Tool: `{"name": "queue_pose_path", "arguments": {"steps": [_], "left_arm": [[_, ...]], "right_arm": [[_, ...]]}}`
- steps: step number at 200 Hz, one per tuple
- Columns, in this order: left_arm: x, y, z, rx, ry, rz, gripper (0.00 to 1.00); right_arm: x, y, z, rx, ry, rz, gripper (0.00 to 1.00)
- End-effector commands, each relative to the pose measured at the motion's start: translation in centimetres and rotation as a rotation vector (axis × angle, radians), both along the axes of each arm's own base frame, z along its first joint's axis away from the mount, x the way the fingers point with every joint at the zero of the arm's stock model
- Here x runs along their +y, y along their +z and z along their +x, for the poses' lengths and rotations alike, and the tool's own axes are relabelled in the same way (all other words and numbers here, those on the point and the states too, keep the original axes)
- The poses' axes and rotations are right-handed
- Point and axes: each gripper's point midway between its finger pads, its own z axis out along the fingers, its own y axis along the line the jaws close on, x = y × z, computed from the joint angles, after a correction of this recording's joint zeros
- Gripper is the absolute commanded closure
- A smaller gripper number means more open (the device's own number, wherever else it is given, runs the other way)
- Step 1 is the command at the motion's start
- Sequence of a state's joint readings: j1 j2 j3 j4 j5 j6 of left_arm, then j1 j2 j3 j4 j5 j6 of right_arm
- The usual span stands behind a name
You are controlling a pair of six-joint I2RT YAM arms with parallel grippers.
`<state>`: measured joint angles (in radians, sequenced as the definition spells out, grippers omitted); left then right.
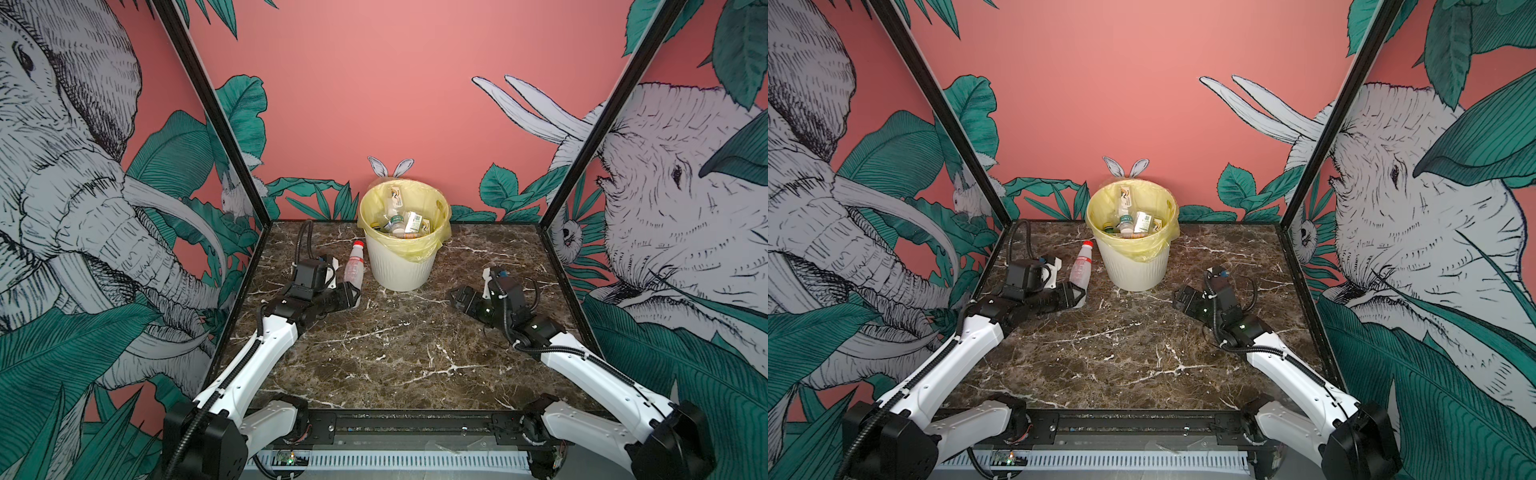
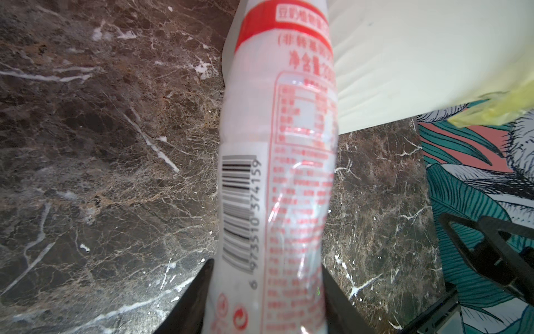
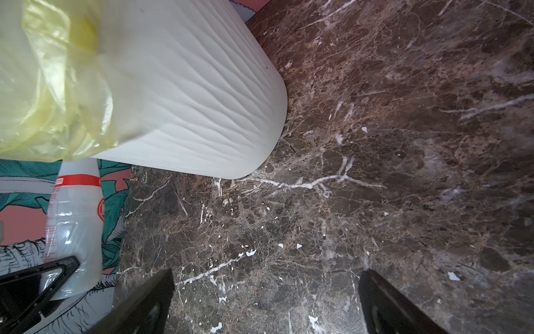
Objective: Throw the plastic bottles in the bin
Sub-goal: Pick up the plastic bottle from the center of the table, then throw the plastic bottle into the trash bin.
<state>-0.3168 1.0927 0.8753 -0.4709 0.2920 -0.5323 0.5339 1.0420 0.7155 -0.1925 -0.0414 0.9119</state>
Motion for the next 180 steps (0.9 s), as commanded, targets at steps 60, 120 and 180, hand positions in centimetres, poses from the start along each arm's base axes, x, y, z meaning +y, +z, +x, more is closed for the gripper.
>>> {"name": "queue_pose_path", "arguments": {"steps": [60,120,180], "left_arm": [[1.5,6.6,-1.3,-0.148,0.017,0.010,0.49],[0.9,8.2,-2.5,-0.219,-0.037,-0.037,0.50],[-0.7,12.9,-1.6,-0.250,-0.096,-0.096,0.50]], "right_arm": [[0.0,1.1,0.3,-0.026,-0.014,0.035,0.01],[0.0,1.1,0.3,-0.024,-0.015,0.038,0.01],[-0.1,1.4,0.2,-0.031,-0.018,0.038,0.01]]}}
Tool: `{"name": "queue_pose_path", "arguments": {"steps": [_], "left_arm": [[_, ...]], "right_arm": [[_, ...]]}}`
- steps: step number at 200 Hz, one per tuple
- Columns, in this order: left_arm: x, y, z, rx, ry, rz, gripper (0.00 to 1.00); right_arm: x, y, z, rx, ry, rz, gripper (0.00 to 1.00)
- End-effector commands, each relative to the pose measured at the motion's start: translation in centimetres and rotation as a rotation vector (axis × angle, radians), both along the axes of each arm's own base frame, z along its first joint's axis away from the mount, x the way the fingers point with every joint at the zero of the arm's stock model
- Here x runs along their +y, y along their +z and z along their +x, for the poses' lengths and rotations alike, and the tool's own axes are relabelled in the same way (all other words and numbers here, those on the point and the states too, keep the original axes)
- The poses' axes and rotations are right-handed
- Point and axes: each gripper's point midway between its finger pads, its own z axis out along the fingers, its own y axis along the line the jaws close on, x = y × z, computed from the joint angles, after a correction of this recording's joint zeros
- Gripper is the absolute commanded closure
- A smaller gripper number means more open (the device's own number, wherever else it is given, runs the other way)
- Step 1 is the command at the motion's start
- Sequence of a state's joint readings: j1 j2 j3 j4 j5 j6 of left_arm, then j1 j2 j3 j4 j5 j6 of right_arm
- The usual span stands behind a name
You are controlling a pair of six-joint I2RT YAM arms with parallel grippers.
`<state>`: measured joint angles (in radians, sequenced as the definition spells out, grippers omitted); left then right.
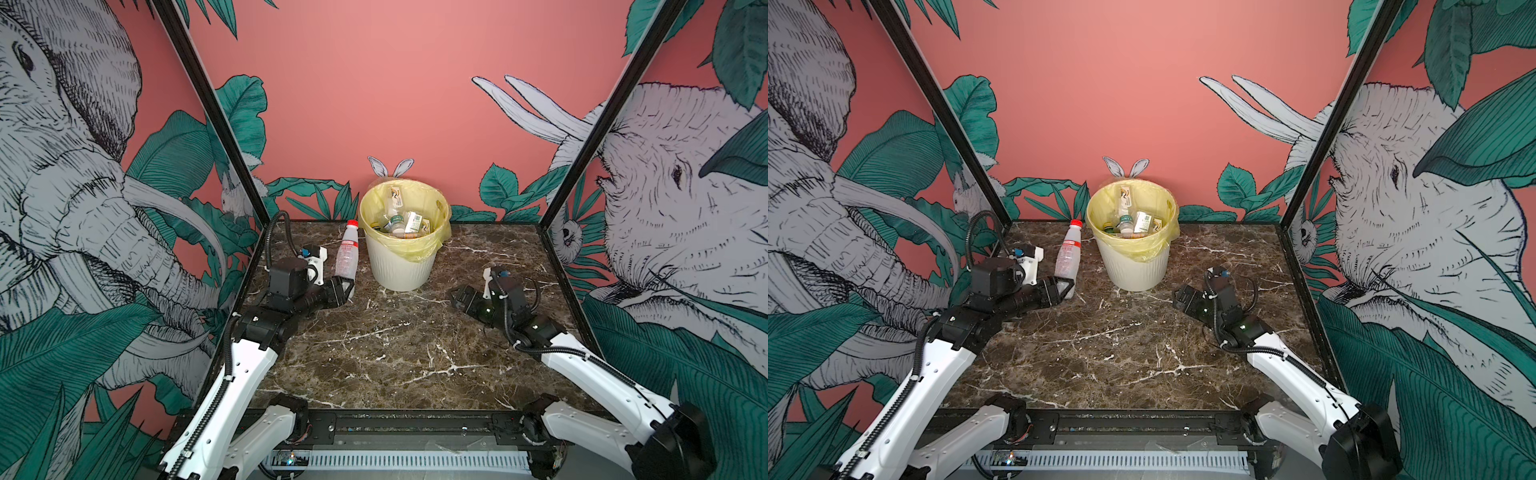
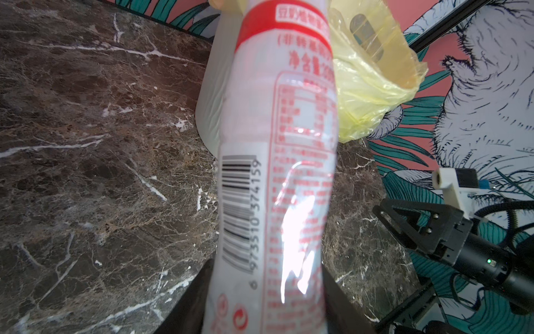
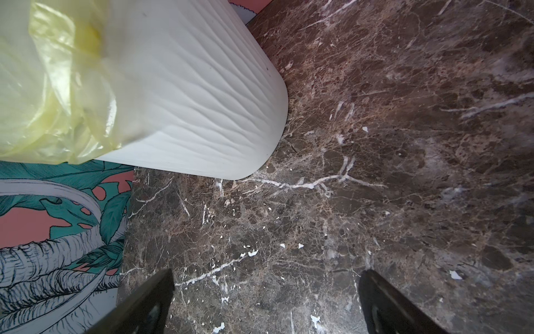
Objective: Throw the plastic bottles in the bin
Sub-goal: Throw the plastic bottle into the trash bin.
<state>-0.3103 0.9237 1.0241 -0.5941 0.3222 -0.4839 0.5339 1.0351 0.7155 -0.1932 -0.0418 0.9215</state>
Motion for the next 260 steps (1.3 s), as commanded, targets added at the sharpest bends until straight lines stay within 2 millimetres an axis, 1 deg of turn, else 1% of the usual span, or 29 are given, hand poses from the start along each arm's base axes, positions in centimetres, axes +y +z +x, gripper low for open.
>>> {"name": "queue_pose_path", "arguments": {"steps": [1,24,35,46,50,55,62,63,72,82,84,85,90,93,102,115,129,138,146,168,181,196,214,227,260], "left_arm": [[-1.2,3.8,0.9,-0.046,-0.056,-0.046,0.50],[-3.2,6.9,3.4,-0.042,-0.095,-0.105,0.50],[-4.5,8.2,4.7,-0.037,-0.115,-0.122,0.50],[-6.4,8.9,6.1,-0.022,-0.143,-0.119,0.49],[-7.2,8.9,6.6,-0.009,-0.151,-0.113,0.49],[-8.4,9.2,7.1,-0.004,-0.170,-0.108,0.49],[-10.4,9.1,7.9,0.011,-0.197,-0.096,0.47],[-10.6,9.3,8.0,0.009,-0.201,-0.096,0.46],[-13.0,8.9,9.3,0.038,-0.230,-0.098,0.40],[-15.0,8.5,10.5,0.090,-0.268,-0.136,0.33],[-15.2,8.3,10.7,0.099,-0.273,-0.139,0.30],[-15.3,8.3,10.9,0.100,-0.274,-0.140,0.26],[-15.6,8.4,11.4,0.103,-0.274,-0.134,0.05],[-15.6,8.3,11.8,0.101,-0.268,-0.119,0.01],[-14.8,8.2,12.6,0.092,-0.234,-0.060,0.01],[-13.8,9.3,12.8,0.066,-0.217,-0.043,0.01],[-12.6,11.4,12.4,0.031,-0.205,-0.078,0.01],[-11.3,12.8,12.1,0.004,-0.182,-0.087,0.01],[-10.1,13.6,11.7,-0.009,-0.162,-0.090,0.01],[-6.9,15.1,10.9,-0.039,-0.111,-0.093,0.01],[-5.5,15.4,10.3,-0.054,-0.091,-0.078,0.01],[-4.4,15.3,9.6,-0.065,-0.080,-0.057,0.00],[-3.1,14.3,9.1,-0.057,-0.052,-0.023,0.01],[-2.4,13.2,8.8,-0.048,-0.040,0.006,0.01],[-1.0,9.6,8.4,-0.025,-0.010,0.091,0.01]], "right_arm": [[-0.1,1.2,0.3,-0.031,-0.013,0.028,0.01],[0.1,1.2,0.3,-0.030,-0.010,0.038,0.01],[0.1,1.3,0.3,-0.030,-0.010,0.042,0.01],[0.1,1.4,0.2,-0.032,-0.012,0.045,0.01],[0.0,1.4,0.2,-0.033,-0.015,0.046,0.01],[-0.1,1.5,0.2,-0.036,-0.018,0.046,0.01],[-0.2,1.5,0.1,-0.038,-0.021,0.045,0.01],[-0.2,1.5,0.1,-0.039,-0.021,0.045,0.01],[-0.3,1.6,0.2,-0.044,-0.029,0.042,0.01],[-0.4,1.9,0.2,-0.050,-0.033,0.046,0.01],[-0.4,2.1,0.2,-0.054,-0.034,0.047,0.01],[-0.4,2.1,0.2,-0.054,-0.034,0.047,0.01],[-0.5,2.3,0.2,-0.057,-0.035,0.047,0.01],[-0.5,2.4,0.2,-0.059,-0.036,0.049,0.01],[-0.6,2.8,0.2,-0.064,-0.040,0.051,0.01],[-0.7,3.2,0.1,-0.073,-0.040,0.052,0.01],[-1.0,3.6,-0.1,-0.081,-0.044,0.040,0.01],[-1.2,3.7,-0.1,-0.087,-0.050,0.033,0.01],[-1.3,3.7,-0.1,-0.090,-0.055,0.030,0.01],[-1.4,3.6,0.0,-0.092,-0.054,0.019,0.01],[-1.3,3.3,0.1,-0.086,-0.050,0.011,0.01],[-1.1,3.2,0.2,-0.082,-0.044,0.007,0.01],[-1.0,3.1,0.3,-0.079,-0.040,0.001,0.01],[-1.0,3.1,0.4,-0.080,-0.035,-0.006,0.01],[-1.2,3.0,0.6,-0.070,-0.022,-0.064,0.01]]}}
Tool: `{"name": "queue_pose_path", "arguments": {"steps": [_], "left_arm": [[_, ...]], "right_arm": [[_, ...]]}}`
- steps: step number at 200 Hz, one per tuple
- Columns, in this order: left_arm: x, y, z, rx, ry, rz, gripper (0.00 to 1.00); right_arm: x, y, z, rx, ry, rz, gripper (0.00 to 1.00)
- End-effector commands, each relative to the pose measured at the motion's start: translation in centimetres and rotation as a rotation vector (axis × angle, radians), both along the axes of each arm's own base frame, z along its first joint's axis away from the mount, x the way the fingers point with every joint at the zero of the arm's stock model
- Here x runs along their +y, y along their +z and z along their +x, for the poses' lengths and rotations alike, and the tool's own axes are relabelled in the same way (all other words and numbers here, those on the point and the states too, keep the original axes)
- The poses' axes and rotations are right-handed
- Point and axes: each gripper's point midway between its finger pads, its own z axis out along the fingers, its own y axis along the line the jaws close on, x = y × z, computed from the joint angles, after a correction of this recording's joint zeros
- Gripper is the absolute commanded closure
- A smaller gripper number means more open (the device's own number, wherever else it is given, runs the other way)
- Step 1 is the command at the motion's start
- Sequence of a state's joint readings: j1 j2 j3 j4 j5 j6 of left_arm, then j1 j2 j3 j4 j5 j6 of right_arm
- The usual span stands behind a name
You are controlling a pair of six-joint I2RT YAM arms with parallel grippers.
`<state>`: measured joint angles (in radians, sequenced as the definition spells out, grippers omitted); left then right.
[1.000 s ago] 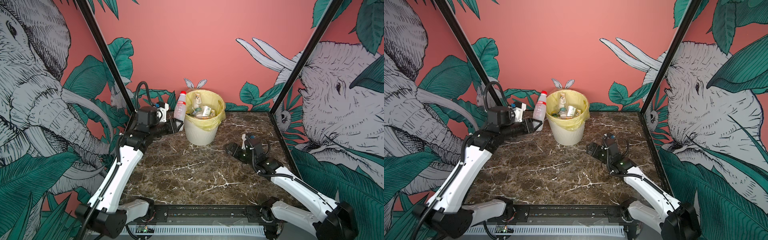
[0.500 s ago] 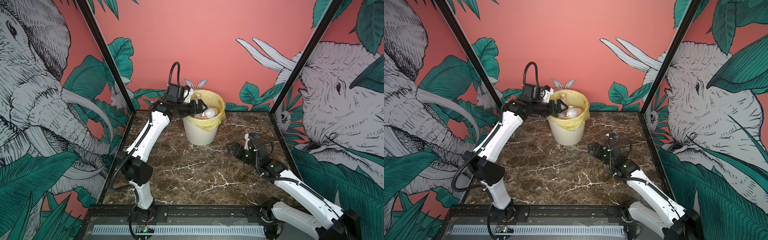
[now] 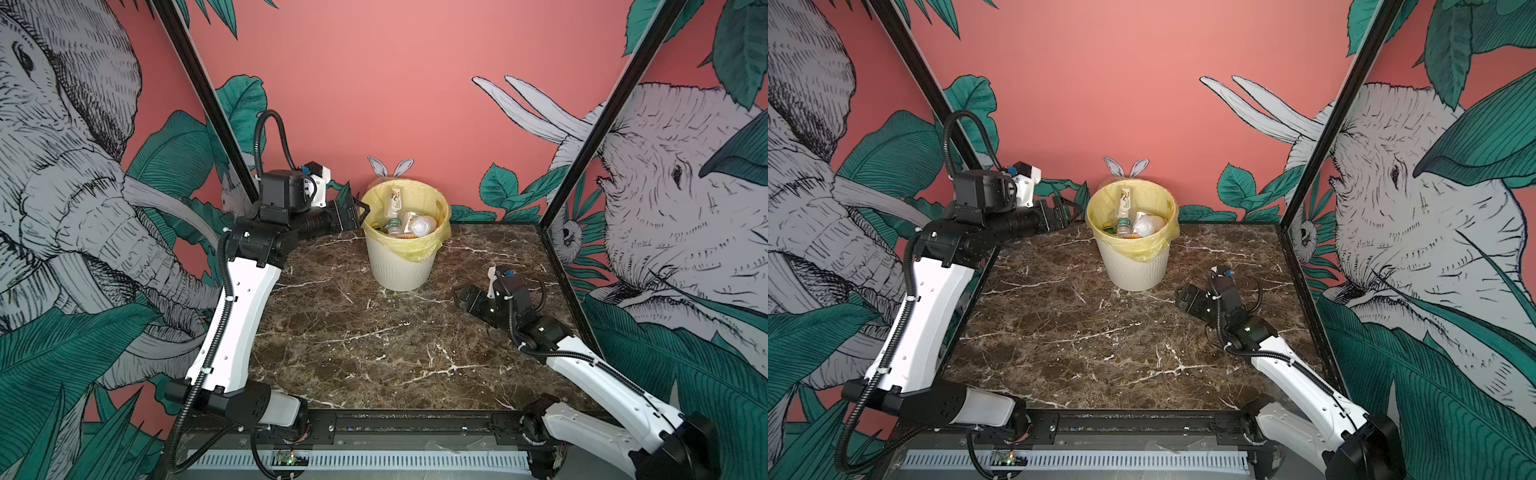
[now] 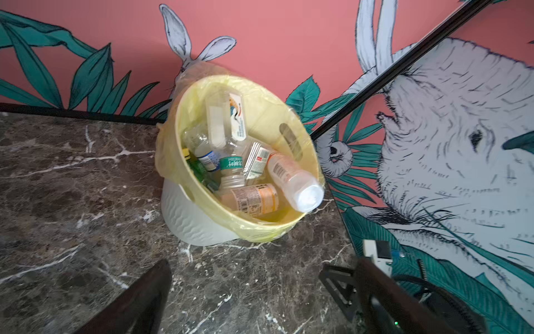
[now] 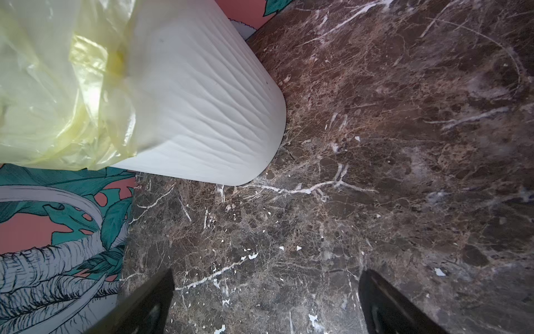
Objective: Throw the plastic bottles in the bin
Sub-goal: Throw the plastic bottle into the trash bin, then reset both arms
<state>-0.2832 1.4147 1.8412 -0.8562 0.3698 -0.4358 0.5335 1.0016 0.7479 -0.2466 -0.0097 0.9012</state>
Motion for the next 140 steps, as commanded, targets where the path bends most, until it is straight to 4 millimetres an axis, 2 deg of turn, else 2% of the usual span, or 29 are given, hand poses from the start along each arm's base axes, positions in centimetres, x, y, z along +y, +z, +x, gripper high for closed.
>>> {"name": "queue_pose_path", "arguments": {"steps": [1,54,85,102,140], "left_arm": [[1.4,-4.1,0.2,0.054,0.032,0.104,0.01],[3.6,-8.6,-0.8,0.028,0.088,0.206,0.01],[5.6,-11.6,-1.4,0.032,0.144,0.302,0.01],[6.8,-13.1,-1.6,0.028,0.180,0.355,0.01],[8.0,-15.5,-2.2,0.019,0.213,0.399,0.01]], "right_arm": [[-0.5,1.5,0.8,-0.041,-0.006,-0.043,0.01],[-1.6,0.7,1.1,0.010,0.010,-0.135,0.01],[-2.7,0.0,1.3,0.033,0.017,-0.203,0.01],[-3.8,-0.4,1.6,0.021,0.004,-0.256,0.01],[-6.6,-0.6,1.7,-0.035,-0.062,-0.374,0.01]]}}
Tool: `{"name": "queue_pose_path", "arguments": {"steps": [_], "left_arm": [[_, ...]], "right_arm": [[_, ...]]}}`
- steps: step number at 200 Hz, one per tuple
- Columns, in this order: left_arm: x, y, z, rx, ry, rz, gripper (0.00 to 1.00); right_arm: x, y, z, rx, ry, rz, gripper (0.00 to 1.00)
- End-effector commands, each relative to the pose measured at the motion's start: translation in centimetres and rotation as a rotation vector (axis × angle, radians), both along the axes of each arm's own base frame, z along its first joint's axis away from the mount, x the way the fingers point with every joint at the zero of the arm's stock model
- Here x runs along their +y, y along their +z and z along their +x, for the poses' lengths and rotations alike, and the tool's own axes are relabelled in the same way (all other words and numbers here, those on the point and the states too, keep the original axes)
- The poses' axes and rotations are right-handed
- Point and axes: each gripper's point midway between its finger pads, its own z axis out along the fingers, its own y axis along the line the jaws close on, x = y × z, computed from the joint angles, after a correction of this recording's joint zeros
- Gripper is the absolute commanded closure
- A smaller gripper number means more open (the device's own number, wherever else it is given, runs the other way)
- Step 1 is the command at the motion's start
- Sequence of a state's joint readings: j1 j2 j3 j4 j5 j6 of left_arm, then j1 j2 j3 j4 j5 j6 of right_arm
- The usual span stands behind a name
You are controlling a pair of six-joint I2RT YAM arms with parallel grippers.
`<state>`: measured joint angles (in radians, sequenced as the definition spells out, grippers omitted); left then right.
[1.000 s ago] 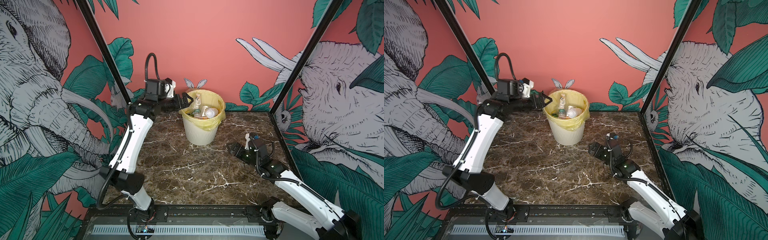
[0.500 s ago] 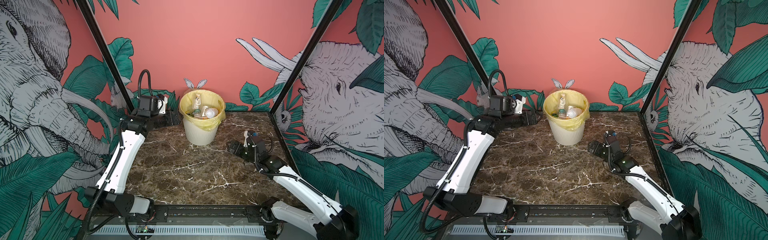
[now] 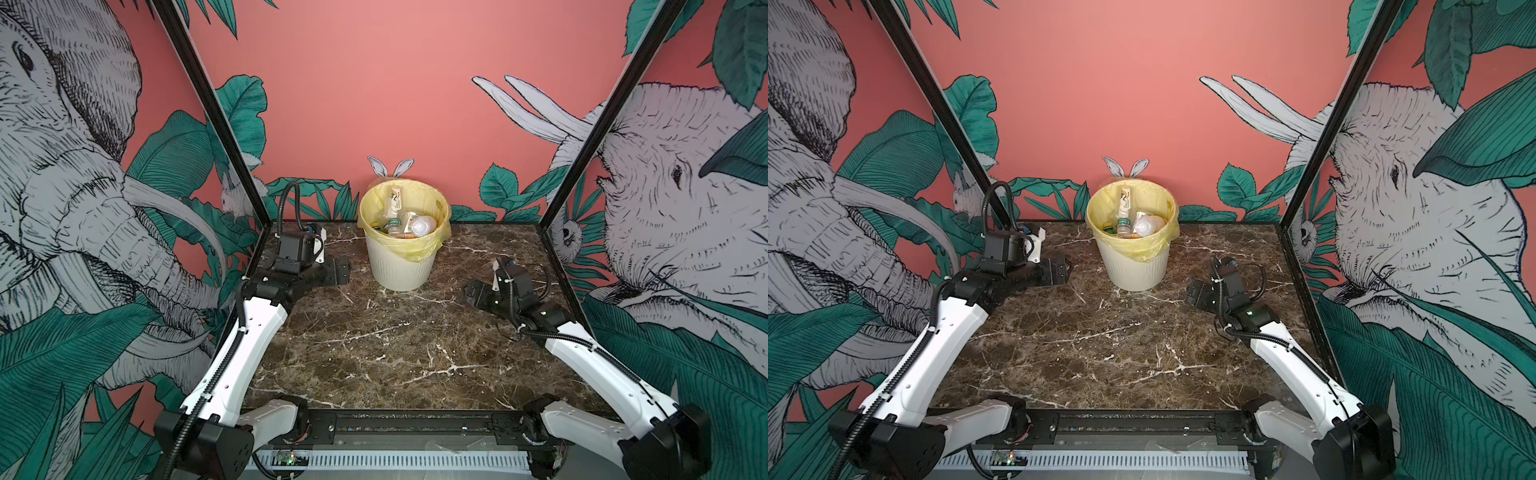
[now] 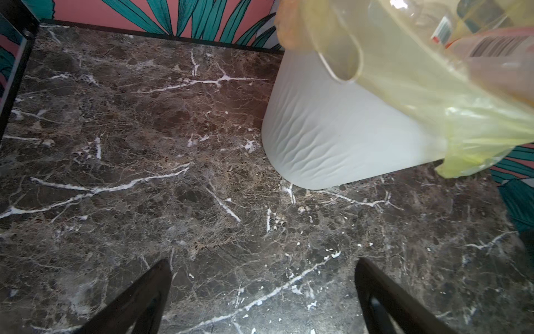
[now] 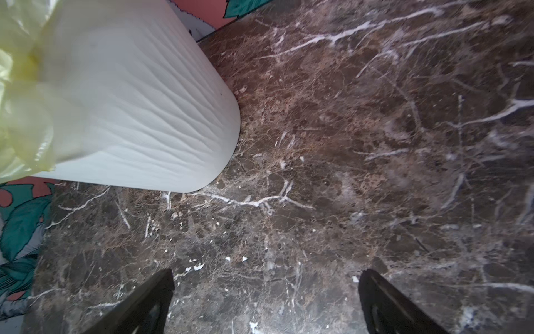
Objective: Throw the plastic bottles in the bin
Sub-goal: Reset both arms
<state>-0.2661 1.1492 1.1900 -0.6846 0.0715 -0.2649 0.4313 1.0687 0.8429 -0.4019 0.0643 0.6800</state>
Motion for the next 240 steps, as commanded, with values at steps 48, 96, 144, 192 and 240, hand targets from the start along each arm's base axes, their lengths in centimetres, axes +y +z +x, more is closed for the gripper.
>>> {"name": "queue_pose_path", "arguments": {"steps": [48,96,144,192,240], "left_arm": [[3.4,-3.5,0.8,-0.135,0.103,0.130,0.01],[5.3,-5.9,1.2,-0.201,0.130,0.265,0.01],[7.5,-7.8,2.6,-0.320,0.207,0.391,0.01],[9.3,-11.3,4.6,-0.311,0.253,0.439,0.01],[9.4,-13.4,5.7,-0.350,0.227,0.389,0.01]], "right_arm": [[-5.3,0.5,-0.2,-0.128,-0.074,-0.287,0.01],[-6.3,0.1,-0.1,-0.157,-0.086,-0.352,0.01],[-6.8,-0.5,0.0,-0.171,-0.087,-0.399,0.01],[-7.2,-1.1,-0.5,-0.214,-0.091,-0.411,0.01],[-8.3,-1.2,-1.3,-0.262,-0.106,-0.457,0.01]]}}
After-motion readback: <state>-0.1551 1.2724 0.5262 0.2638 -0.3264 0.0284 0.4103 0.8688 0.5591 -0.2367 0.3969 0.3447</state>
